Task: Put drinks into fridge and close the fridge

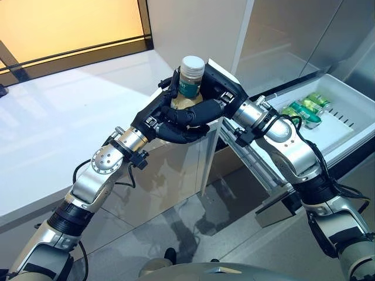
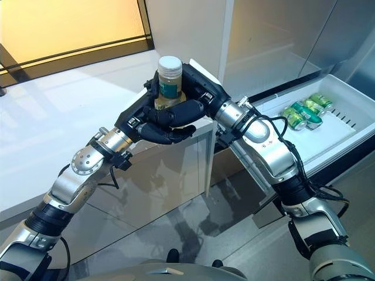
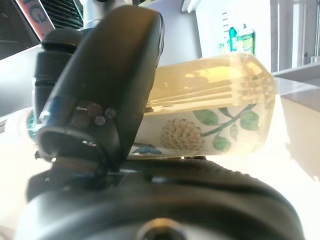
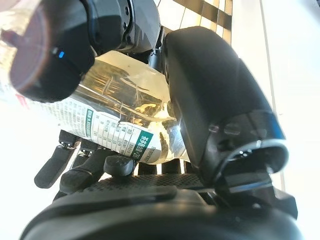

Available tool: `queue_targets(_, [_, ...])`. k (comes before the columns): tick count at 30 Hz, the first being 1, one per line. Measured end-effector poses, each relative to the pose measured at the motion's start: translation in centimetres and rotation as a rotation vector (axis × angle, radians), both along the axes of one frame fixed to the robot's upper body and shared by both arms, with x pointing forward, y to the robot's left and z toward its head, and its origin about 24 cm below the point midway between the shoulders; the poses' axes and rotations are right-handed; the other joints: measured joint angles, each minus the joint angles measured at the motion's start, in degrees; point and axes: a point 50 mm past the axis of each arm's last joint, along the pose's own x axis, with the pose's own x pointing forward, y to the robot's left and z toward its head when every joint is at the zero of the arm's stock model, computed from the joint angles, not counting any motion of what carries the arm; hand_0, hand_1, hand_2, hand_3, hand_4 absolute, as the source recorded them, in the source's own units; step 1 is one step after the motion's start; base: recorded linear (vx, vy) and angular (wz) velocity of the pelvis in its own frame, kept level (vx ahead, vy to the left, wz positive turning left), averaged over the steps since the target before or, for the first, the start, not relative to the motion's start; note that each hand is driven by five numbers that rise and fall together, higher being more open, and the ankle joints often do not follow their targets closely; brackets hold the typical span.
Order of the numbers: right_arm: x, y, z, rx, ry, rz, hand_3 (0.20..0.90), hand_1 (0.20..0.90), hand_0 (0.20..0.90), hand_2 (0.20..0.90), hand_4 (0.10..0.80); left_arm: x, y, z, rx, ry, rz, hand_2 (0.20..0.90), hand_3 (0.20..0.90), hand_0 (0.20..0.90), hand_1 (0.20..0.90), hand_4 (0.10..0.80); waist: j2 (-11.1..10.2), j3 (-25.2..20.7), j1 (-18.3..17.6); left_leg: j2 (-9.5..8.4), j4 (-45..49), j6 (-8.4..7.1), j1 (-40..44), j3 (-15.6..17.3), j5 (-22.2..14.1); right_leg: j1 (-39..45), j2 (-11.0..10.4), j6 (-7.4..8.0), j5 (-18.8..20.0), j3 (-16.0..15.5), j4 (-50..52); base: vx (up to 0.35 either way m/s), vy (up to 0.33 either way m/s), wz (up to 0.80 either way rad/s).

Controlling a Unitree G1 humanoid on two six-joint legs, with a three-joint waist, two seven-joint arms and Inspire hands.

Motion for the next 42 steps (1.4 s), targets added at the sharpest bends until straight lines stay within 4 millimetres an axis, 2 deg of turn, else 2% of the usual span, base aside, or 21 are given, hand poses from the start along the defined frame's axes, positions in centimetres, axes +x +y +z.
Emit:
queue_targets(14, [-0.1, 0.2, 0.1, 0.02, -0.019, 0.004, 0.2, 0.3, 0.3, 0.3, 0.1, -0.2, 0.3, 0.3, 0.016, -0.039, 0.02, 0.9, 0.9, 0.9, 0.9, 0.8, 0.03, 0.02, 0.81, -0.03, 0.0, 0.0, -0.17, -0.31, 0.0, -0.04, 0.0, 0.01, -0.02, -0.33, -0.01, 0.0, 0.0, 0.0])
queue_targets(20, [-0.2, 0.3, -0.1, -0.025, -0.031, 0.006, 0.2, 0.3, 0.3, 0.3, 0.1, -0.5, -0.2, -1.2, -0.144, 0.082, -0.006, 0.9, 0.9, 0.9, 0.9, 0.8, 0.06, 0.03, 0.82, -0.03, 0.0, 0.02, -0.18, -0.32, 0.01, -0.07, -0.03, 0.05, -0.05, -0.35, -0.01, 0.0, 0.0, 0.0])
queue_targets(25, [-0.1, 0.2, -0.7, -0.04, -0.003, 0.001, 0.2, 0.3, 0.3, 0.3, 0.1, -0.8, -0.3, -2.2, -0.186, 0.155, -0.029, 0.9, 0.9, 0.9, 0.9, 0.8, 0.1, 0.04, 0.76, -0.02, 0.0, 0.02, -0.19, -0.31, 0.01, -0.09, -0.03, 0.04, -0.06, -0.33, -0.01, 0.0, 0.0, 0.0])
queue_targets(31, [-0.4, 0.3, -0.2, 0.014, -0.018, 0.013, 0.2, 0.3, 0.3, 0.3, 0.1, -1.1, -0.2, -1.3, -0.09, 0.009, 0.055, 0.9, 0.9, 0.9, 0.9, 0.8, 0.1, 0.05, 0.87, 0.01, 0.0, 0.02, -0.21, -0.41, 0.01, -0.07, -0.01, 0.04, -0.06, -0.42, -0.01, 0.0, 0.0, 0.0])
queue_targets(39, [-0.9, 0.4, 0.5, 0.036, -0.063, 0.023, 0.2, 0.3, 0.3, 0.3, 0.1, -1.4, -0.2, -0.6, -0.084, -0.065, 0.075, 0.9, 0.9, 0.9, 0.9, 0.8, 0.16, 0.08, 1.05, 0.01, 0.0, 0.03, -0.38, -0.63, 0.02, -0.11, -0.06, 0.1, -0.12, -0.63, -0.01, -0.004, -0.002, 0.0])
queue_targets(42, [-0.9, 0.4, 0.6, 0.034, -0.072, 0.023, 0.2, 0.3, 0.3, 0.3, 0.1, -1.4, -0.3, -0.7, -0.139, -0.04, 0.058, 0.9, 0.9, 0.9, 0.9, 0.8, 0.15, 0.08, 1.03, -0.01, 0.0, 0.03, -0.43, -0.71, 0.02, -0.15, -0.08, 0.13, -0.14, -0.67, -0.01, 0.0, 0.0, 0.0])
